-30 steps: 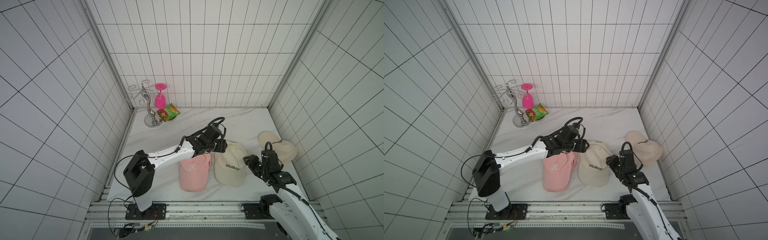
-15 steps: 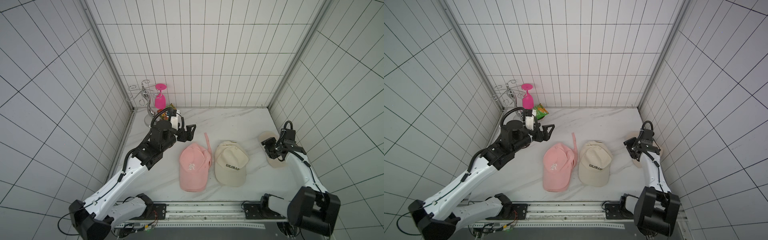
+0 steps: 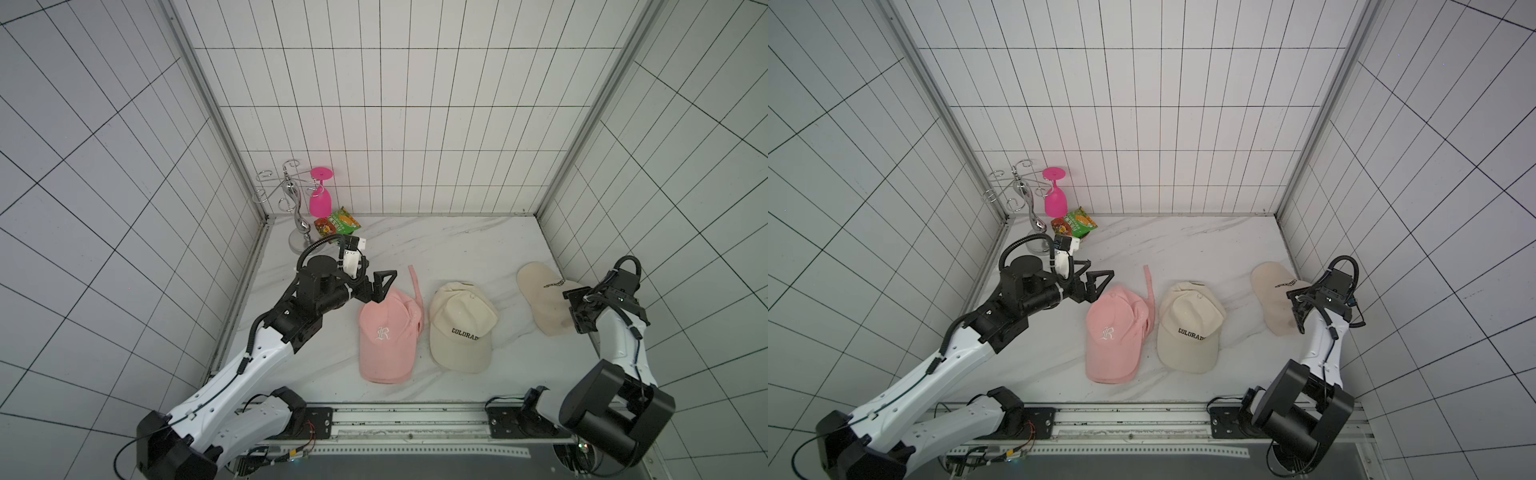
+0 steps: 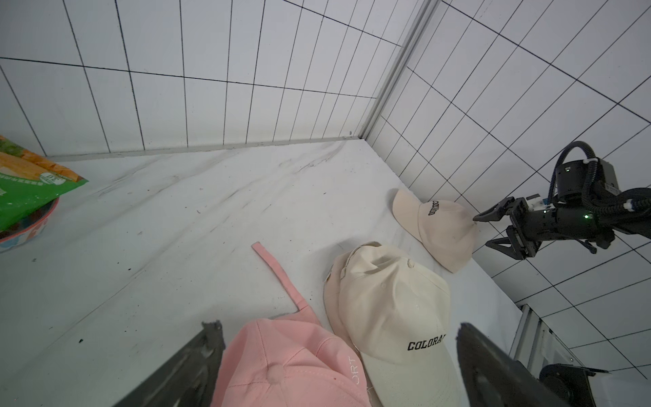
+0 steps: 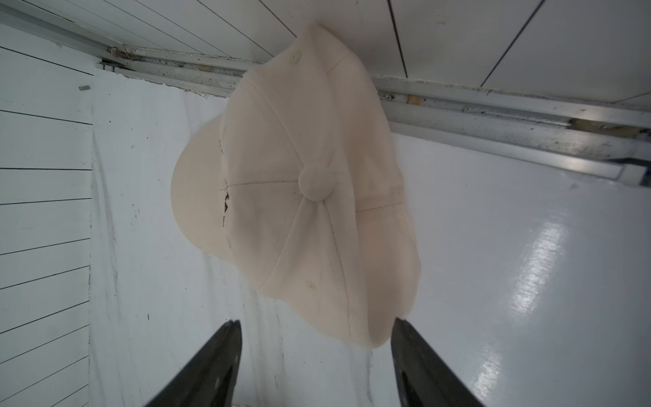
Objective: Stack the baseball caps by color
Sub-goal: Pick up the baseball cap from the center of the board.
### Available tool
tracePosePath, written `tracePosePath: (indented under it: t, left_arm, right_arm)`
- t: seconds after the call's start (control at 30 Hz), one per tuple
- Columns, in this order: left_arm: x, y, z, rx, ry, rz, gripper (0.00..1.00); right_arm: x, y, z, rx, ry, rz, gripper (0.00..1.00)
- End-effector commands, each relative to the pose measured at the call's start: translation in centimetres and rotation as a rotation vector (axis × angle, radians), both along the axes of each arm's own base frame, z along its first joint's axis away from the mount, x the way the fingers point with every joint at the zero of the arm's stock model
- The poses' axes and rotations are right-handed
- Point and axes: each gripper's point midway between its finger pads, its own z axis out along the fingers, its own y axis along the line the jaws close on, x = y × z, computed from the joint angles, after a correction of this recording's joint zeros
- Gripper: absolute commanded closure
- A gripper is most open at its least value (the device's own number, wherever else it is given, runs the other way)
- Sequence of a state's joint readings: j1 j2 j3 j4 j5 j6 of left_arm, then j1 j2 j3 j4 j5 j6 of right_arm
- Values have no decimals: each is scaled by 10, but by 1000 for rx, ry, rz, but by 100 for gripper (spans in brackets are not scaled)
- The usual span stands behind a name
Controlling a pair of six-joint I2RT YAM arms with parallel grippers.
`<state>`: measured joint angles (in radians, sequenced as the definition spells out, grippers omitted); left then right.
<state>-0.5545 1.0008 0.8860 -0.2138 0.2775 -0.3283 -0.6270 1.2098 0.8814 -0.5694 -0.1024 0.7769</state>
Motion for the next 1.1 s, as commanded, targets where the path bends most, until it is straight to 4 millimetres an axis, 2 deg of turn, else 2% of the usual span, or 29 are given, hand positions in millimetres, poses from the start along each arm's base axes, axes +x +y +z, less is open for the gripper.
tracePosePath:
  t: [0.0,0.17,0.27,0.5,0.6,0.73,0.83,0.93,1.07]
  left_arm:
    - [-5,-8,10,-28,-42,-65,1]
    - [-5,-8,12,-29,-63,-66,1]
    - [-3,-6,10,-21,-64,-48,1]
    - [0,-2,7,-12,-70,-24,1]
    - [0,0,5,-5,-73,-17,1]
    - [0,1,4,3,-76,-11,1]
    - [1,2,4,4,-80,-5,1]
    - [1,1,3,5,-78,-5,1]
    - [3,4,2,-1,-91,11,1]
  right_arm:
    - [-8,-18,4,-84,46,-42,27]
    - [14,-14,-17,-2,-8,-18,28]
    - [24,-11,-31,46,-38,-9,33]
    - [36,-3,-53,108,-52,36,53]
    - [40,0,-51,104,-68,72,68]
    - [50,8,-30,49,-124,166,98]
    - [56,19,0,-62,-144,249,100]
    - [66,42,34,-159,-190,363,100]
    - [82,97,81,-281,-263,593,100]
